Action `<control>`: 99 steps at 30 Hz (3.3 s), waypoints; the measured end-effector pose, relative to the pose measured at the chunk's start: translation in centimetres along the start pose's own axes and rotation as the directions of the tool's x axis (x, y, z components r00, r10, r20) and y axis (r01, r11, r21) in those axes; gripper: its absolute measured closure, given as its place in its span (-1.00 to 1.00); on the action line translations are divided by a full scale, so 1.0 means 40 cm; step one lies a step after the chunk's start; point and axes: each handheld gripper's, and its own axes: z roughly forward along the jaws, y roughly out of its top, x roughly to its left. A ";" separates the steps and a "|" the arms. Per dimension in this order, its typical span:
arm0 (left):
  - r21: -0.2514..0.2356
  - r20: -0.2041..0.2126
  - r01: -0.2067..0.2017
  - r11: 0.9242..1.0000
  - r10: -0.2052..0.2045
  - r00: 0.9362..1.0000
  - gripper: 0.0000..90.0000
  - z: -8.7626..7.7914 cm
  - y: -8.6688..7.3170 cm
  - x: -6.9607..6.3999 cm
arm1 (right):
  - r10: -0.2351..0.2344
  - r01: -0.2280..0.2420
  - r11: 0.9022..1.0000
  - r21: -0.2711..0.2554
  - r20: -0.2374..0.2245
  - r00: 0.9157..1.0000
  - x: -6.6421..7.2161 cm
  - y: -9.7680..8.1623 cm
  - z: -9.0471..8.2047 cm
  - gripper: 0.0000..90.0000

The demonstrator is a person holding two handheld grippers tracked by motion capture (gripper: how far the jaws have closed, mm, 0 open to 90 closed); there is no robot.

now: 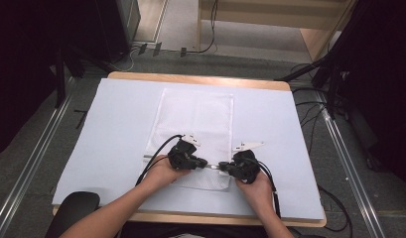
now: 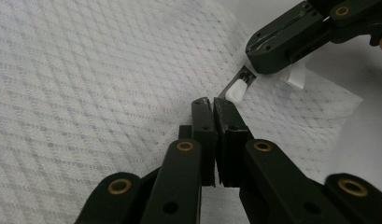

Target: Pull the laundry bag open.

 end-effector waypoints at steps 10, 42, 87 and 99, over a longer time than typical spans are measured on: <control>0.010 0.033 0.020 1.000 -0.020 0.999 0.87 0.010 0.019 -0.014 | -0.017 0.015 1.000 0.028 0.052 0.999 -0.009 -0.014 -0.015 1.00; 0.013 0.142 0.166 0.986 -0.166 0.976 0.92 0.065 0.036 -0.014 | -0.058 0.058 0.998 0.006 0.066 0.996 0.005 -0.026 -0.007 1.00; 0.113 0.243 0.292 0.950 -0.312 0.919 0.96 0.007 0.023 0.074 | -0.084 0.085 0.996 -0.024 0.059 0.995 0.001 -0.038 -0.006 1.00; 0.111 0.239 0.298 0.948 -0.317 0.918 0.96 -0.043 0.011 0.098 | -0.090 0.091 0.995 -0.028 0.051 0.995 -0.003 -0.039 -0.006 1.00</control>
